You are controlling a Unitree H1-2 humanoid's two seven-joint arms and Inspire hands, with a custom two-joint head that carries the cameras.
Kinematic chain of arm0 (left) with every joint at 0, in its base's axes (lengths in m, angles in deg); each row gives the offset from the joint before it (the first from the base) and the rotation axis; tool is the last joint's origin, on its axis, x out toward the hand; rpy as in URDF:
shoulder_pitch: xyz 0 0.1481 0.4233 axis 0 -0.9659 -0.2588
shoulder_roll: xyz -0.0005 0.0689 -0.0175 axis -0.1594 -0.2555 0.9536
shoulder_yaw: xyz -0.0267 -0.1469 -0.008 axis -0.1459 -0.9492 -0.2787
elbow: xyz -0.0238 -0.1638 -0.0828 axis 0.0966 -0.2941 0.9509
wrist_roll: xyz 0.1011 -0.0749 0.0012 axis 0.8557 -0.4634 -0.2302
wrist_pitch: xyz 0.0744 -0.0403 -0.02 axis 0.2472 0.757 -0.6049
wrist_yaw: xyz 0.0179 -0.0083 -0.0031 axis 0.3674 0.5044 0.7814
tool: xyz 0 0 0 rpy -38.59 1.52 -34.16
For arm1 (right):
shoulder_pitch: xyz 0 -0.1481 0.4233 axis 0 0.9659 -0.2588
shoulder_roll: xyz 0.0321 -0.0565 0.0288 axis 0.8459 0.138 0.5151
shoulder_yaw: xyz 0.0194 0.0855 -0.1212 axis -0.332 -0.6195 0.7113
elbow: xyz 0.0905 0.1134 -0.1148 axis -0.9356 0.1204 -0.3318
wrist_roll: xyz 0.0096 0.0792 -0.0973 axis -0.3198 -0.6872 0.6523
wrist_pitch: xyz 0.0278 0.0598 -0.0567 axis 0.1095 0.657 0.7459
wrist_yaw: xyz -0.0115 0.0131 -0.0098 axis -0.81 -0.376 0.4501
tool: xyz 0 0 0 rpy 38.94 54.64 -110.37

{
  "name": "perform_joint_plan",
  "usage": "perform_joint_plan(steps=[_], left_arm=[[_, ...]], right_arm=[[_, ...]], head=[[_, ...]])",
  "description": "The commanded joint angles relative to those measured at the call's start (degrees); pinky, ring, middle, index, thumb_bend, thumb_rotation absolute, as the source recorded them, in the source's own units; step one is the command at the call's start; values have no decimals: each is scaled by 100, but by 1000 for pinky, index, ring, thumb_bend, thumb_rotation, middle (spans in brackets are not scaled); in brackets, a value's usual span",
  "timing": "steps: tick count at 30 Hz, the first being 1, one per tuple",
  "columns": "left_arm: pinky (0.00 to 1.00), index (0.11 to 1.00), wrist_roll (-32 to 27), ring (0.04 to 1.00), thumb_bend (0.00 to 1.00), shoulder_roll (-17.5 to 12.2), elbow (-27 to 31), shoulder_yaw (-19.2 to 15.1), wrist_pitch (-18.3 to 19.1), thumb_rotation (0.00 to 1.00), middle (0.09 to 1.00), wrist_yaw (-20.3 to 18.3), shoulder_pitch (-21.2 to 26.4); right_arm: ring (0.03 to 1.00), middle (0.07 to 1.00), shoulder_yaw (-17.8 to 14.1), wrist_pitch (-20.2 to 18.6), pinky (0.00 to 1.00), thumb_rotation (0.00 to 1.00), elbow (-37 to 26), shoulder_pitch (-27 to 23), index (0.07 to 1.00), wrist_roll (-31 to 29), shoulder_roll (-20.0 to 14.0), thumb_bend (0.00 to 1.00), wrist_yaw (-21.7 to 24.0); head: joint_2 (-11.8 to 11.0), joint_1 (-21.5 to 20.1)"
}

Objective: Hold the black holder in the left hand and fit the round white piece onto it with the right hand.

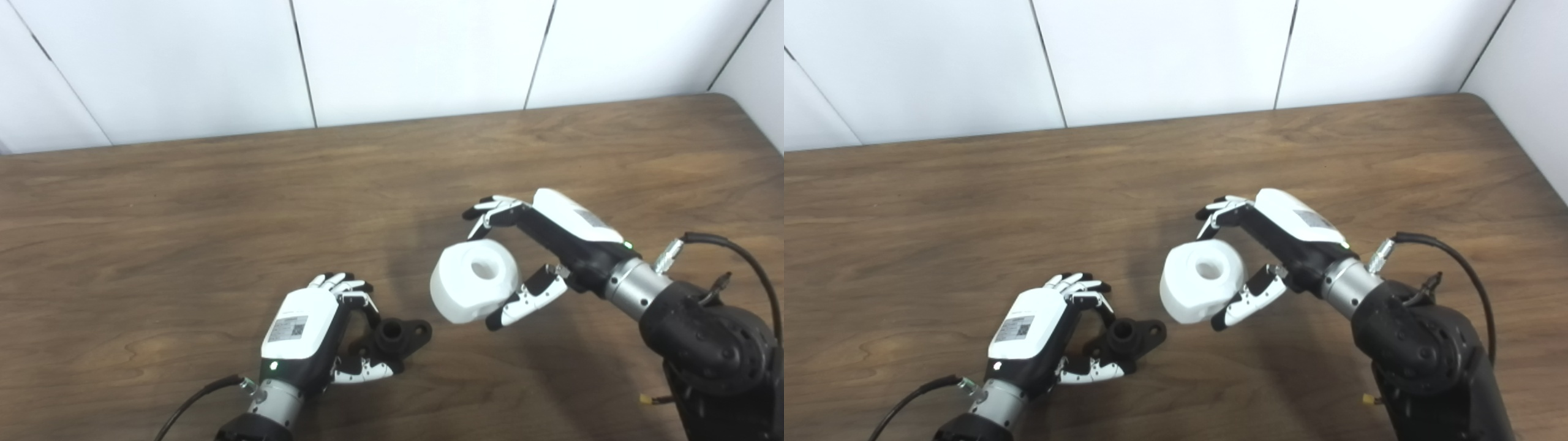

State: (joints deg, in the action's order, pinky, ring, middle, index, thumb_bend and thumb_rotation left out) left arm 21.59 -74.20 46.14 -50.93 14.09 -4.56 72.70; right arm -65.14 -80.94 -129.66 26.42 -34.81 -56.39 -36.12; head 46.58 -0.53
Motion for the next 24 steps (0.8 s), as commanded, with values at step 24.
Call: perform_joint_plan(steps=[24], left_arm=[[908,489,137,891,516,41,-77,200,316,54,805,-413,48]], right_arm=[[929,829,672,225,827,148,-128,-294,483,325,539,519,-429]], head=[[120,71]])
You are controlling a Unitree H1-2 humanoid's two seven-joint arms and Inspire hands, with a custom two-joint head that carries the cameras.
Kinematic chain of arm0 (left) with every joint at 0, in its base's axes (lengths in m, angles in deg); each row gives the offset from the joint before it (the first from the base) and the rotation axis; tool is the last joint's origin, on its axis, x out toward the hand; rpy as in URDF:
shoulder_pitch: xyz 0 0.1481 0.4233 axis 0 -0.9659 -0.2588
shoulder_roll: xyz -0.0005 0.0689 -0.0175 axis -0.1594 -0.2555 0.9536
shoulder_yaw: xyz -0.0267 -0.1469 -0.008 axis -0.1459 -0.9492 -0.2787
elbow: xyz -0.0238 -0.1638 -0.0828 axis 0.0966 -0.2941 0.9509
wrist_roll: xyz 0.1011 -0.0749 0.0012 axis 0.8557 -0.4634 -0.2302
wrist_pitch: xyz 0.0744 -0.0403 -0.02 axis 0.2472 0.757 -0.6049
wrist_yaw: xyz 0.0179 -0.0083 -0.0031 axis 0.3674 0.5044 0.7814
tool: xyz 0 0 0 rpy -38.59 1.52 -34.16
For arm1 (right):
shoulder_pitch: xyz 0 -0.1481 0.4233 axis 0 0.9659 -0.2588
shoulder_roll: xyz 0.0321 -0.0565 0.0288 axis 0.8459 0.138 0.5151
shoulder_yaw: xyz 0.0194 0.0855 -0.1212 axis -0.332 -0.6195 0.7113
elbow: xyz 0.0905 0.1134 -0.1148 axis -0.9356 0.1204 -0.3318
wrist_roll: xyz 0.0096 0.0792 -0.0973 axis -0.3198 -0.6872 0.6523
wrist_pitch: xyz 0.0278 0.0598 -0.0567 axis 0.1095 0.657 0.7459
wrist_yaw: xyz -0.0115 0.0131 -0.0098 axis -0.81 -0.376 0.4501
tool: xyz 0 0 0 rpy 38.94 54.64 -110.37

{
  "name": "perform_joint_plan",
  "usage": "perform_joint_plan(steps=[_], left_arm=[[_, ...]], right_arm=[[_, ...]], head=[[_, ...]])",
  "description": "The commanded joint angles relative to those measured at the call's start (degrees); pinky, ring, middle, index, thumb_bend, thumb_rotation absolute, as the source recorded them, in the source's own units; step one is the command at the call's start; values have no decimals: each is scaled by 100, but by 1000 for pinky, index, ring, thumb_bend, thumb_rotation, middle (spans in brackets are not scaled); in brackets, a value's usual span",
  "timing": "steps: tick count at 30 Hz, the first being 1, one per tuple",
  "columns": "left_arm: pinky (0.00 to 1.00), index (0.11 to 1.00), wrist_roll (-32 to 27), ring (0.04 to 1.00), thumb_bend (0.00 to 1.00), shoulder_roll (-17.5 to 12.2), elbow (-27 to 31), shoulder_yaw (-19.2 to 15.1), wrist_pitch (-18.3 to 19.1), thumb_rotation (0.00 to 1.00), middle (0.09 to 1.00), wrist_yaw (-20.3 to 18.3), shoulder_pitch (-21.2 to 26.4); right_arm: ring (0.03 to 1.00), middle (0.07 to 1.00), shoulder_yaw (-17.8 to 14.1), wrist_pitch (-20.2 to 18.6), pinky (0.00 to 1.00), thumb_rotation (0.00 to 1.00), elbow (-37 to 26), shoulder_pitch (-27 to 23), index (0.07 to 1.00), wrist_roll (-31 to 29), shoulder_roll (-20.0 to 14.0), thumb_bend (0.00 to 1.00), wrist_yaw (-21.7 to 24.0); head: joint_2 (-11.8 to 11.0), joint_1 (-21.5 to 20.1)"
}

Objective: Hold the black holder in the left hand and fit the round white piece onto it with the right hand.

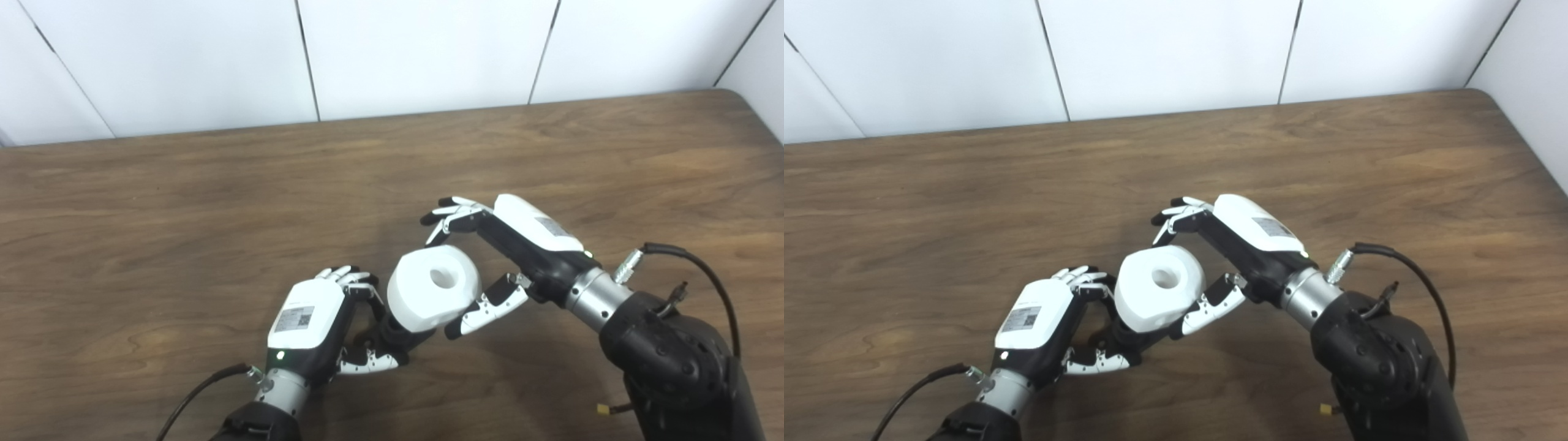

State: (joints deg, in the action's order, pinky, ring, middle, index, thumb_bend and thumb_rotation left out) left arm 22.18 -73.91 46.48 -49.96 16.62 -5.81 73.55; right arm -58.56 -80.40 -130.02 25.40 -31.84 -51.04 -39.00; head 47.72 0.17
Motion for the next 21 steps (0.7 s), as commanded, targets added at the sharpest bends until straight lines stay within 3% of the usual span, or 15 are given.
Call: perform_joint_plan(steps=[1,8,21], left_arm=[[908,489,81,891,516,18,-103,104,75,54,806,-307,-35],[903,489,83,889,516,42,-74,108,80,54,806,-329,-46],[904,489,121,894,516,98,-66,118,116,54,807,-389,-32]], right_arm=[[927,828,35,193,826,147,-73,-203,483,45,-2,519,-140],[927,823,182,460,826,149,76,-234,483,226,-149,518,-118],[944,828,304,556,854,146,219,-228,484,365,-91,519,-149]], head=[[5,8],[13,15],[32,65]])
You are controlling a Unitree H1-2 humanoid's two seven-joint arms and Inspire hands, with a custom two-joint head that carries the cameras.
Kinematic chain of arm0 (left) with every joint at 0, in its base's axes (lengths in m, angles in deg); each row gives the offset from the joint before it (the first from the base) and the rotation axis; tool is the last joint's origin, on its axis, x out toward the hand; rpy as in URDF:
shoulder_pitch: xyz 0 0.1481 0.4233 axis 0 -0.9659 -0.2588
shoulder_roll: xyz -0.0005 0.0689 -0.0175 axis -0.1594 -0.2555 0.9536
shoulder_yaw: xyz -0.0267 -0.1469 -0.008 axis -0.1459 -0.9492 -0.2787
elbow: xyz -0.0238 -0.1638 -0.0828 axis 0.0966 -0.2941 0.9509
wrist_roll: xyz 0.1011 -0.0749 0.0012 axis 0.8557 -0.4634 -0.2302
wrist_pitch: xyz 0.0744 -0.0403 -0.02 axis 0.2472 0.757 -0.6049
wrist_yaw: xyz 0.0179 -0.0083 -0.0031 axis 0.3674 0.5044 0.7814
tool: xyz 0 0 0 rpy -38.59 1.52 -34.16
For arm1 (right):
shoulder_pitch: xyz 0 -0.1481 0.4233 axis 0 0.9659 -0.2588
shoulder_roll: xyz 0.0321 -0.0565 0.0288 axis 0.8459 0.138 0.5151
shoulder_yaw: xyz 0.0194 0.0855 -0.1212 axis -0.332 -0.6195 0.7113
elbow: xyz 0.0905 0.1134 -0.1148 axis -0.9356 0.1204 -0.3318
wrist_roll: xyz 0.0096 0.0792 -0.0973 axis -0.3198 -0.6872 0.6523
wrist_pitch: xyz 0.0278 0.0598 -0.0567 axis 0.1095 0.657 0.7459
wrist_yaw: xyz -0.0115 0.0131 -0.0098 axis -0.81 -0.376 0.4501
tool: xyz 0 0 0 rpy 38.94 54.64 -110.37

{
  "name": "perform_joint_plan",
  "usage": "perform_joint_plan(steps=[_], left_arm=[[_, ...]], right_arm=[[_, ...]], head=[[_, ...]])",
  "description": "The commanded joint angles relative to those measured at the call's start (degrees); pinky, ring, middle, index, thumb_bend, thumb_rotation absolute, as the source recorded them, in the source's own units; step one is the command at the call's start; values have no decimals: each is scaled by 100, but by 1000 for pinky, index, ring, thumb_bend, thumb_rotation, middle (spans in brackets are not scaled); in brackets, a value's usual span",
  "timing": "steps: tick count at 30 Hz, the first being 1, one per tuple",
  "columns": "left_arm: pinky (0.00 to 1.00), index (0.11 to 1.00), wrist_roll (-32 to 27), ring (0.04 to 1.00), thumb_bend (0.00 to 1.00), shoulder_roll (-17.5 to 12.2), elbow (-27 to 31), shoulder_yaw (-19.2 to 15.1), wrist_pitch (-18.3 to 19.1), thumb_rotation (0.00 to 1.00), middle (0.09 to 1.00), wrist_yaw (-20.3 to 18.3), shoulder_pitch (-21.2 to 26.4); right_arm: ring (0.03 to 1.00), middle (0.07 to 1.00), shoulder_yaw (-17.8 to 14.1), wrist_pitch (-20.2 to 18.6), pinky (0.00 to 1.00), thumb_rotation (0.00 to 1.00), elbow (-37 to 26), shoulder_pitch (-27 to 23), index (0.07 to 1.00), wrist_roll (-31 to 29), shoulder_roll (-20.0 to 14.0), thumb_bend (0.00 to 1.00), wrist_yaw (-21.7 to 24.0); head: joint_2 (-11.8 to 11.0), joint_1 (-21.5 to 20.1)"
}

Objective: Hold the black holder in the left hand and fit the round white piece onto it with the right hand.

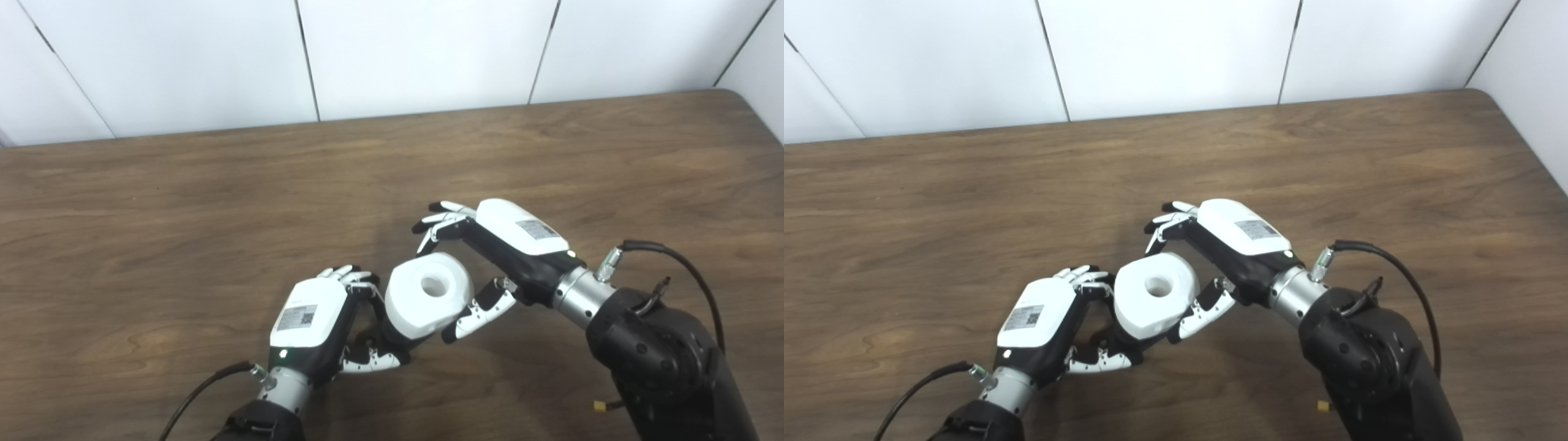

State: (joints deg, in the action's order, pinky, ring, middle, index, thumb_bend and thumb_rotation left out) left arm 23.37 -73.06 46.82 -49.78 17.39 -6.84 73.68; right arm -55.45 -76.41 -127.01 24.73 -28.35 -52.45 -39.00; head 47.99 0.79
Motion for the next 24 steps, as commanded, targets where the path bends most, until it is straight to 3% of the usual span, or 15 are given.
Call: perform_joint_plan(steps=[1,24], left_arm=[[903,489,-3,894,516,14,-104,102,36,54,806,-284,-43],[907,489,0,896,515,54,-141,135,90,53,810,-331,-1]], right_arm=[[944,827,1,157,854,146,-76,-163,484,20,61,519,-142],[951,824,179,170,876,148,-139,-53,484,-69,133,518,-64]], head=[[3,7],[23,-5]])
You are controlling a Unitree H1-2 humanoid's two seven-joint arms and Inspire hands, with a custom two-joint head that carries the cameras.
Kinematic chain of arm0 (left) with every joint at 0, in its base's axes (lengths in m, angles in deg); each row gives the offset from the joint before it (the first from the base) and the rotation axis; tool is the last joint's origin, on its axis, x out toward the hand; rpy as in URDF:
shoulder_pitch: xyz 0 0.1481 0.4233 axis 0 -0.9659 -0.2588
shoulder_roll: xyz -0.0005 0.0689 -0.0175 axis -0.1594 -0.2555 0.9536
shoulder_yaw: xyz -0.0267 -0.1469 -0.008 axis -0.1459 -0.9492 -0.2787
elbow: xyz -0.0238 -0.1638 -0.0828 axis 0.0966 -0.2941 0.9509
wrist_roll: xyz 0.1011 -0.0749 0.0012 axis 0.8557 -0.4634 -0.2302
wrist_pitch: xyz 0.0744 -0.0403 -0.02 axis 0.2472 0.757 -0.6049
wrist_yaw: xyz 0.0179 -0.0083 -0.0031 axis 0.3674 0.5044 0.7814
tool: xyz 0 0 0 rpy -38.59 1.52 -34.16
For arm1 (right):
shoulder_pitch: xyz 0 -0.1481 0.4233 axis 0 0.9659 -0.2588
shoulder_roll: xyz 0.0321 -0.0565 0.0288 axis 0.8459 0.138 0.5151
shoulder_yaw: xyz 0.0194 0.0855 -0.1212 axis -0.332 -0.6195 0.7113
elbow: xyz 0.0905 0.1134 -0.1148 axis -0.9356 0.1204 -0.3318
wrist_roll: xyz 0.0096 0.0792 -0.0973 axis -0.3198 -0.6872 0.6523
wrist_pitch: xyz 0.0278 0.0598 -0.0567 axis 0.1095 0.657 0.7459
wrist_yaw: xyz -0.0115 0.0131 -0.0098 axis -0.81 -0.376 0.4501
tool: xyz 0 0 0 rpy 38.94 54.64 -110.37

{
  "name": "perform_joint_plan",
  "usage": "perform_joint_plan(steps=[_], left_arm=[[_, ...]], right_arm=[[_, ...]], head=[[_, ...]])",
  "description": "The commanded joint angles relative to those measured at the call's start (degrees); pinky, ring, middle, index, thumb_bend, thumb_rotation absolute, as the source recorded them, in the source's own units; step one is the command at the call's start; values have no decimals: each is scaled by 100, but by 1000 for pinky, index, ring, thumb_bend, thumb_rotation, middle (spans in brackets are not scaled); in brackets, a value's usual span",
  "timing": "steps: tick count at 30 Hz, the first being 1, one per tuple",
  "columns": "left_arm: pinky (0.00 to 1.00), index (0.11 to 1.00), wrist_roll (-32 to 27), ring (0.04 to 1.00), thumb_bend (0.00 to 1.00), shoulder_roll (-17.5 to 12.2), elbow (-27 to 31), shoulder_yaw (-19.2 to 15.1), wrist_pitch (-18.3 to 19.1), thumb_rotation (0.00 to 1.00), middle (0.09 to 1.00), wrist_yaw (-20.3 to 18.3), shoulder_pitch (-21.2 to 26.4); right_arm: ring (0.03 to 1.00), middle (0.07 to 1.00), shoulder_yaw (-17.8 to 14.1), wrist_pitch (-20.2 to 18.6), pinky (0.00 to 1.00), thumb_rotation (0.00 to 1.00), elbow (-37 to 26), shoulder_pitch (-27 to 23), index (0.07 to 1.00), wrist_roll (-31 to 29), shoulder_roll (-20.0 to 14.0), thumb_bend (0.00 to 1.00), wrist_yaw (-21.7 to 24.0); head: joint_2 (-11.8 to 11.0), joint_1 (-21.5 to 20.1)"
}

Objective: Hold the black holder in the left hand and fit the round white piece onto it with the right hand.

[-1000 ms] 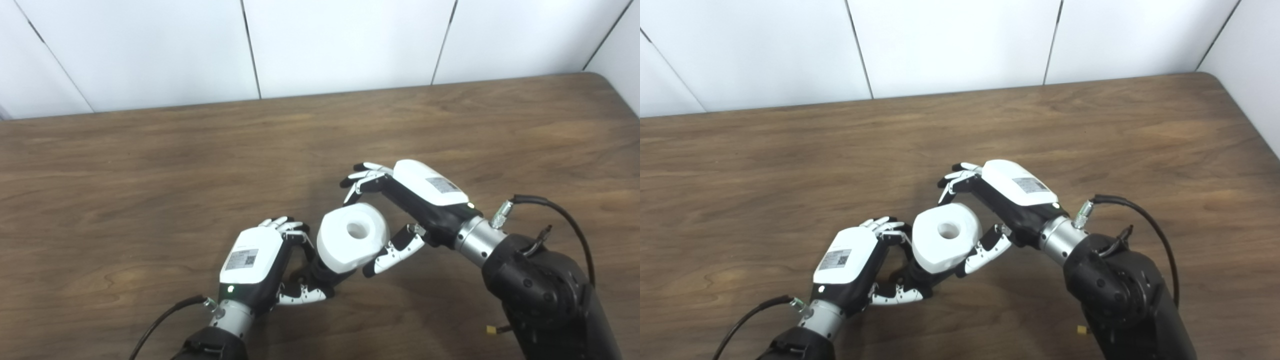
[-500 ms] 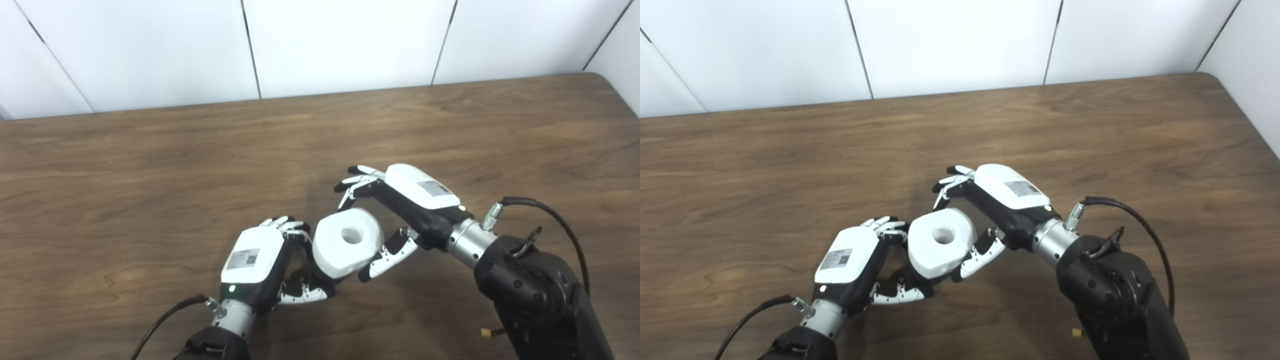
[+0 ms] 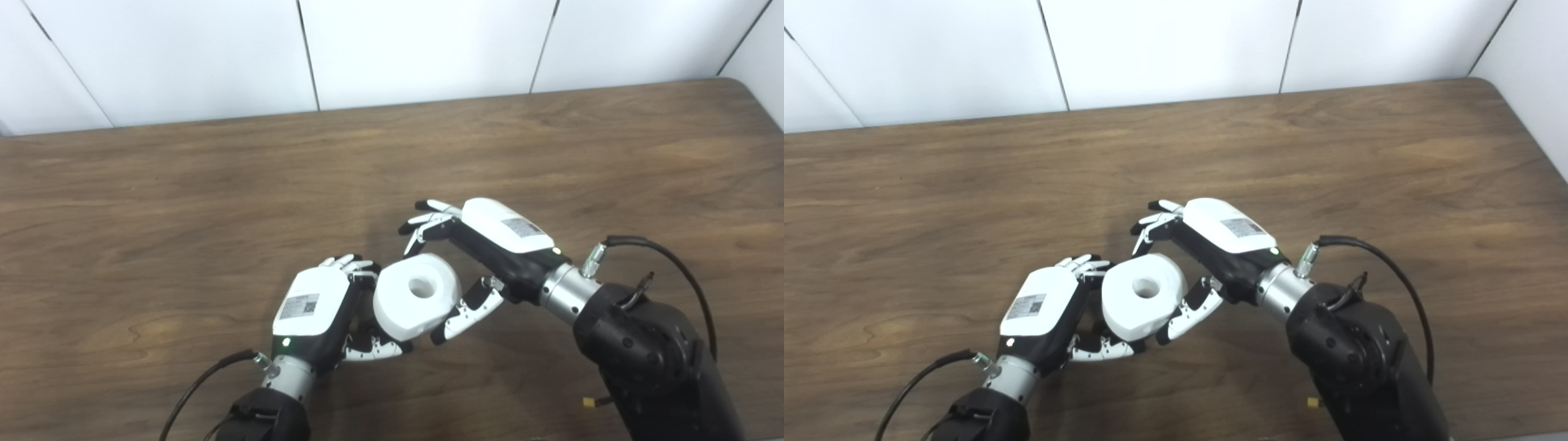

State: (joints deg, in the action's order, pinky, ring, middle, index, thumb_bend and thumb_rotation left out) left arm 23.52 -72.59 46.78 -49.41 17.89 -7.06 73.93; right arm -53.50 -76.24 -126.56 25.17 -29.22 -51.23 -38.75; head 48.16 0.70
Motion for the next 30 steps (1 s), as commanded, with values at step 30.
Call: perform_joint_plan(steps=[30], left_arm=[[902,489,35,896,515,81,-61,127,54,54,809,-352,-35]], right_arm=[[951,831,196,398,899,149,164,224,484,230,94,517,-445]], head=[[50,25]])
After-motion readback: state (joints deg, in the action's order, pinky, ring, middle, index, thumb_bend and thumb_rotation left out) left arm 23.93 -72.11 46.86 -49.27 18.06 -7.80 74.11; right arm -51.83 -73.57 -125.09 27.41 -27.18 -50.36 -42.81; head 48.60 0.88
